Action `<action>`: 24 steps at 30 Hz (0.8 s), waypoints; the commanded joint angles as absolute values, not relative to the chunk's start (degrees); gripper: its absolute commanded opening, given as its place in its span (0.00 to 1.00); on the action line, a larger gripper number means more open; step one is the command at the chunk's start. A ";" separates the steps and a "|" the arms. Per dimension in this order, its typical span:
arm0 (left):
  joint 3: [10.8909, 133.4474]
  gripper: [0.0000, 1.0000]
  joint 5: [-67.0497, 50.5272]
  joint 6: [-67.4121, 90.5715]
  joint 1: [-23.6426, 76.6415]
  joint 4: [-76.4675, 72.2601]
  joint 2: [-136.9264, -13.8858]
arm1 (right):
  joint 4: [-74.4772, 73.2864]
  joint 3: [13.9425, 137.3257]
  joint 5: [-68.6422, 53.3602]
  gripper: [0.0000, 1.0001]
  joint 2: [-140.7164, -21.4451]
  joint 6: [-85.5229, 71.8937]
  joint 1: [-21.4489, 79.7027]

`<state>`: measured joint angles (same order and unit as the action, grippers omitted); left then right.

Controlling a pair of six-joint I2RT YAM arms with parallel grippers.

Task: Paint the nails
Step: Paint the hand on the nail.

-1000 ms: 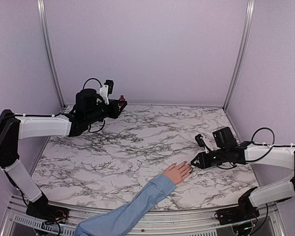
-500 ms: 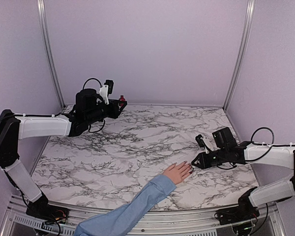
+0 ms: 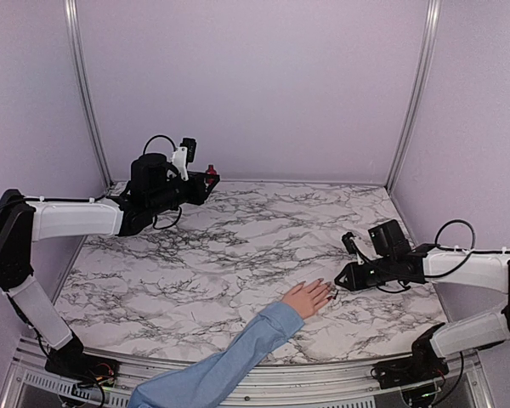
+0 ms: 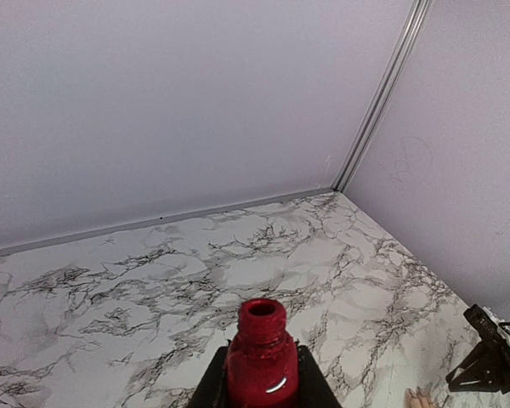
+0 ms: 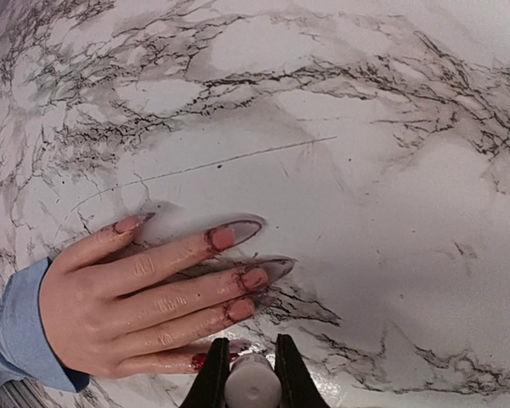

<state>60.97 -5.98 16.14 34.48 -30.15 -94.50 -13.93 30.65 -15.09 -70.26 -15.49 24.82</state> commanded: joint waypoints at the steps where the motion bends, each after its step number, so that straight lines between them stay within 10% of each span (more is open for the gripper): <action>1: 61.72 0.00 -6.22 16.13 34.19 -31.17 -94.30 | -14.13 31.99 -14.65 0.00 -68.23 -15.91 24.34; 24: 61.26 0.00 -6.64 15.67 34.19 -30.92 -93.80 | -10.30 31.73 -20.35 0.00 -69.54 -14.23 26.19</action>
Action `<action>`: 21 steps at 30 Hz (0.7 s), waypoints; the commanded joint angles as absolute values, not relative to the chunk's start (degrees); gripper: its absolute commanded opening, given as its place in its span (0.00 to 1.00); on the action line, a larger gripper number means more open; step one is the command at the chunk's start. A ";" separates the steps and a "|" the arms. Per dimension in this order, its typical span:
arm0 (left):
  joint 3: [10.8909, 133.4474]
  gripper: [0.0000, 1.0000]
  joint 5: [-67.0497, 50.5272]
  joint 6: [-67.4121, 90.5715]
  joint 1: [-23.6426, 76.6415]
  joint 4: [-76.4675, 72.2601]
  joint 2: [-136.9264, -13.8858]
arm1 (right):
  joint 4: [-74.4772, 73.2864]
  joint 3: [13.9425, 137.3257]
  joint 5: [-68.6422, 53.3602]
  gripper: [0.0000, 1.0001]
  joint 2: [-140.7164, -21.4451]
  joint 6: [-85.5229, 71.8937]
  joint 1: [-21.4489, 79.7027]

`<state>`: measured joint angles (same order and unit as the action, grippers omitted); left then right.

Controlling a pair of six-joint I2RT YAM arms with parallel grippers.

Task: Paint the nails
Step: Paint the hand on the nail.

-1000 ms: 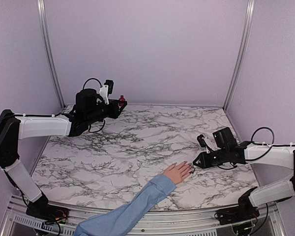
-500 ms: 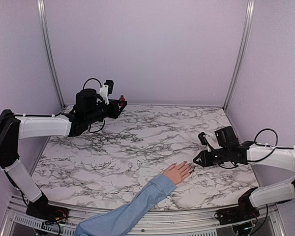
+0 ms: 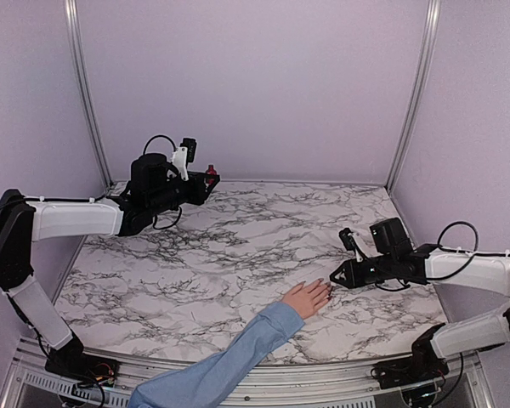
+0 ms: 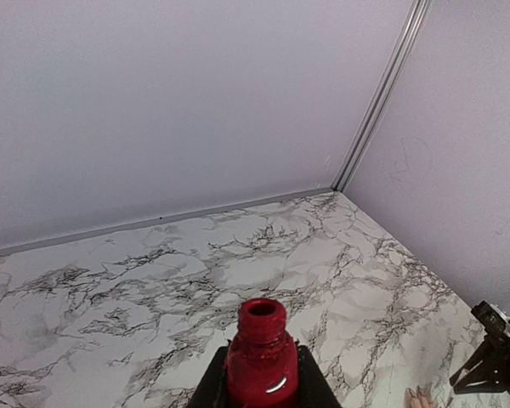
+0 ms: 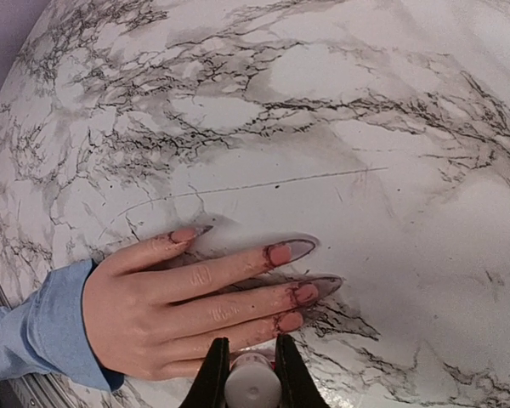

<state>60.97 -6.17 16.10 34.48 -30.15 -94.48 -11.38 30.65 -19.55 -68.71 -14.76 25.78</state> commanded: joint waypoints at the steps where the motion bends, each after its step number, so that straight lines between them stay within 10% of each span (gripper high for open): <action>1: 61.26 0.00 -6.65 15.66 34.19 -30.95 -93.81 | -10.43 31.73 -20.23 0.00 -69.64 -14.24 26.15; 21: 61.70 0.00 -6.62 16.11 34.19 -30.90 -94.28 | -11.78 31.74 -17.23 0.00 -70.62 -15.03 26.10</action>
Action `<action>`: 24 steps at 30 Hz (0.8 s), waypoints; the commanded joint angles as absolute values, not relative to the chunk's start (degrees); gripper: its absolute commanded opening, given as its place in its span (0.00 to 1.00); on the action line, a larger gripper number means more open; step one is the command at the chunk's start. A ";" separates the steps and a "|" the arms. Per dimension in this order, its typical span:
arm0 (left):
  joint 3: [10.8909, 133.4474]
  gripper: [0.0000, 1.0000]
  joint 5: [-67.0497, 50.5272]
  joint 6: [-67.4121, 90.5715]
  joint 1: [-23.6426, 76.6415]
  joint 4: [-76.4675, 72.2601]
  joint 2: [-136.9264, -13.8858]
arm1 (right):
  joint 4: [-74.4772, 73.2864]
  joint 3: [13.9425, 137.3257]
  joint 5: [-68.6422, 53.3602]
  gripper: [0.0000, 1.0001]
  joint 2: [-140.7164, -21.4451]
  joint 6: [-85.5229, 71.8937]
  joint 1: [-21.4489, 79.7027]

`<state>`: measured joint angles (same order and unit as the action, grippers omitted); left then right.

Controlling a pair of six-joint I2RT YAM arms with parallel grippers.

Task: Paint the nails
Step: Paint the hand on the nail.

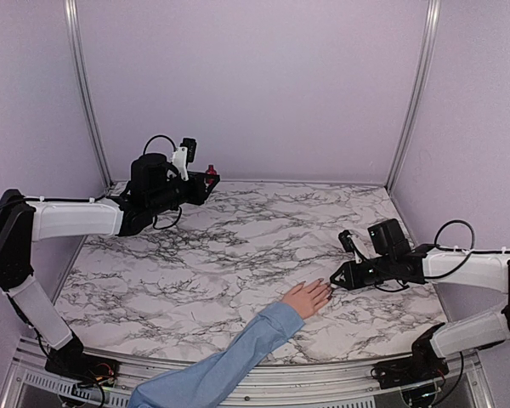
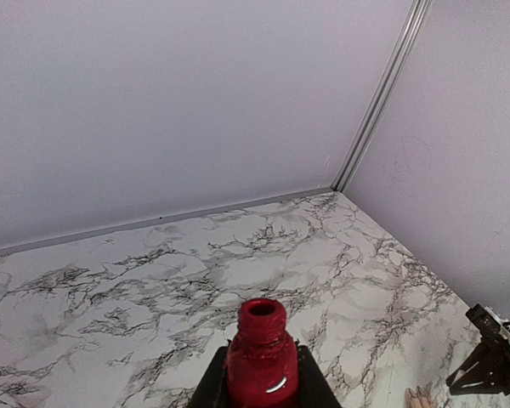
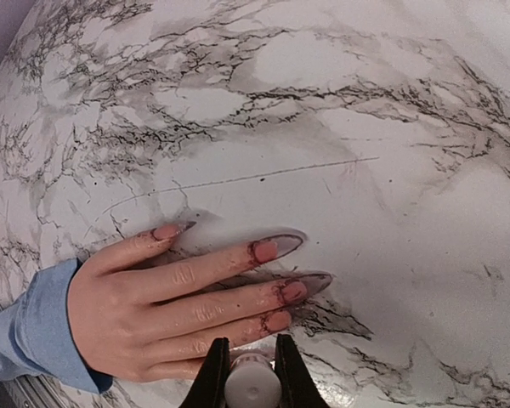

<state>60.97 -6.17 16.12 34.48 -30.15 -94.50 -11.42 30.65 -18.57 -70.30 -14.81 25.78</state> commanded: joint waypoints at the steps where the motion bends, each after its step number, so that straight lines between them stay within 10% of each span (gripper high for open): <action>1: 61.70 0.00 -6.64 16.10 34.19 -30.92 -94.31 | -11.78 31.71 -17.14 0.00 -70.66 -15.07 26.10; 24: 61.79 0.00 -6.52 15.59 34.19 -30.87 -94.61 | -12.77 31.73 -14.95 0.00 -71.28 -15.99 25.22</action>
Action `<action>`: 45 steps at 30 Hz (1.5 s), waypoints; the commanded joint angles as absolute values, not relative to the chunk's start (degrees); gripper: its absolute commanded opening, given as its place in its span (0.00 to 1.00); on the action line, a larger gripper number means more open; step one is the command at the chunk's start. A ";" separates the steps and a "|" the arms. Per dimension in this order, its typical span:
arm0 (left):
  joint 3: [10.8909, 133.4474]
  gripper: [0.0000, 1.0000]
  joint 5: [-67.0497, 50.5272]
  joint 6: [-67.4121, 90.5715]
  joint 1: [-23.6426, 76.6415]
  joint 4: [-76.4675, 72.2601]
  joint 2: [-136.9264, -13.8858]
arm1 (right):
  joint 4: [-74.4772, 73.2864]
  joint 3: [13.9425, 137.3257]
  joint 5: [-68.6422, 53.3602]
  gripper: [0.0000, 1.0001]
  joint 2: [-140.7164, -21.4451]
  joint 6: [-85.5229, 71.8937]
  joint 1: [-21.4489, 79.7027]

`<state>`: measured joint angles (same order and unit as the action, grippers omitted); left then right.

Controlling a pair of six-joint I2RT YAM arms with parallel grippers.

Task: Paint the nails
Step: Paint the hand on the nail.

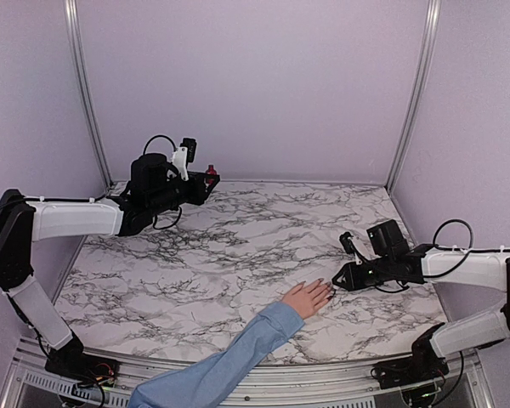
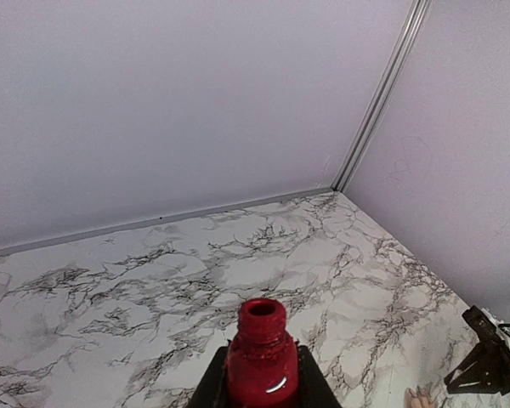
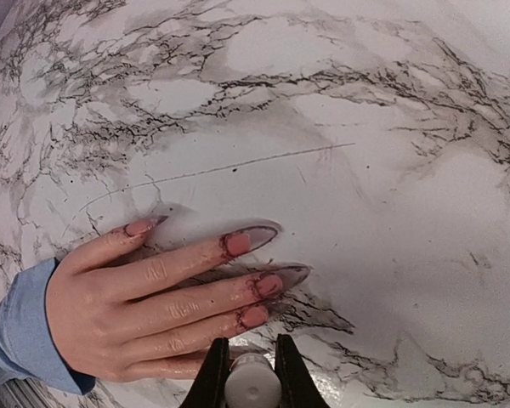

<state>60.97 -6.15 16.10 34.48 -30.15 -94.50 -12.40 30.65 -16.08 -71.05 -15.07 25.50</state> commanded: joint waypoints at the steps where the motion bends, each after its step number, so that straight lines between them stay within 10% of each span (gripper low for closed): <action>1: 61.85 0.00 -6.55 15.64 34.19 -30.91 -94.65 | -12.70 31.73 -14.94 0.00 -71.35 -16.00 25.15; 45: 58.94 0.00 -8.68 13.78 34.19 -31.41 -90.87 | -13.46 32.21 -10.90 0.00 -58.28 -16.62 24.86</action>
<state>60.20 -7.07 15.16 34.48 -30.15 -94.21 -12.23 30.33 -13.58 -60.34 -16.53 24.58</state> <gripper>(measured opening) 0.183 0.130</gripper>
